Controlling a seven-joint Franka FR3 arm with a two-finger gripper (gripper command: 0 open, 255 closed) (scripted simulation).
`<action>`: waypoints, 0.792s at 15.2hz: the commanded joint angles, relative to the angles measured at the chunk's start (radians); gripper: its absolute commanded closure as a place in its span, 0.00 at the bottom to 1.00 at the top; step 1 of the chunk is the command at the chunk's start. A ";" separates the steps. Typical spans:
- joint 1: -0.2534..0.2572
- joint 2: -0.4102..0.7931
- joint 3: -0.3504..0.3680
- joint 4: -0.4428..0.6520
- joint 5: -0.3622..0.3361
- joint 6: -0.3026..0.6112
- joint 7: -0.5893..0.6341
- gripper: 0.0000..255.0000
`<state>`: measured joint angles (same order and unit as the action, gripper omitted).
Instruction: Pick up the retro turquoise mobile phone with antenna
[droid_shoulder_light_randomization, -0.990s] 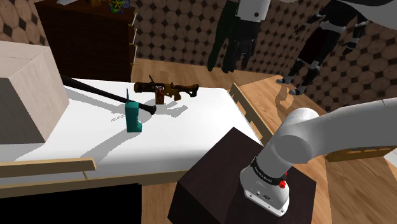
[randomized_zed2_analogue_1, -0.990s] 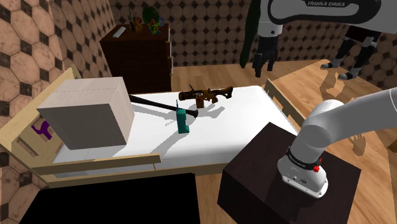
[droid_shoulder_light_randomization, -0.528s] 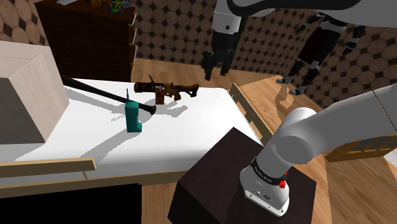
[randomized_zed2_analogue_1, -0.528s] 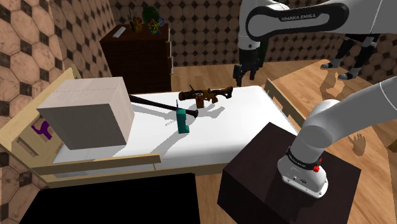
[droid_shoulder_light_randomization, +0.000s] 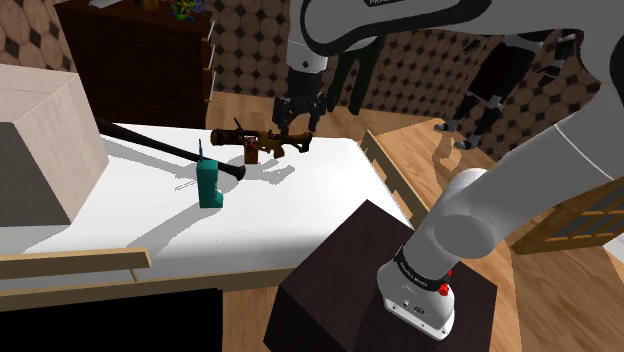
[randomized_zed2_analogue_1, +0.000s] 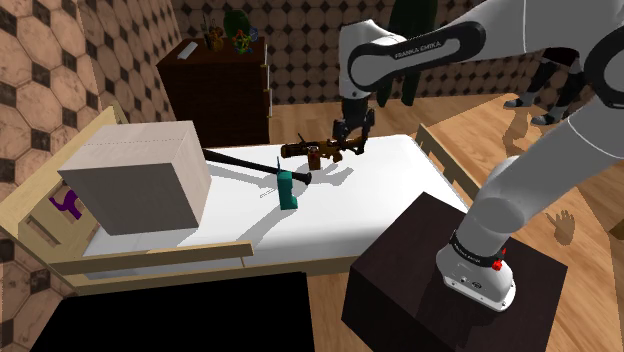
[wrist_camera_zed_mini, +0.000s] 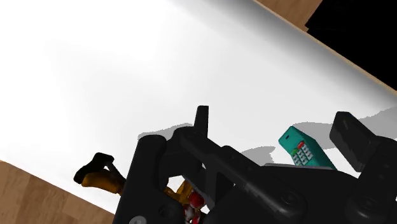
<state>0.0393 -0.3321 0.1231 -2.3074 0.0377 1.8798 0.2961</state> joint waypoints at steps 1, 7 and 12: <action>0.004 0.066 0.019 0.028 -0.004 0.045 0.035 0.00; 0.021 0.280 0.067 0.146 -0.041 0.154 0.148 0.00; 0.045 0.468 0.088 0.282 -0.095 0.210 0.244 0.00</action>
<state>0.0763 0.0945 0.2055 -2.0524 -0.0451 2.0746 0.5150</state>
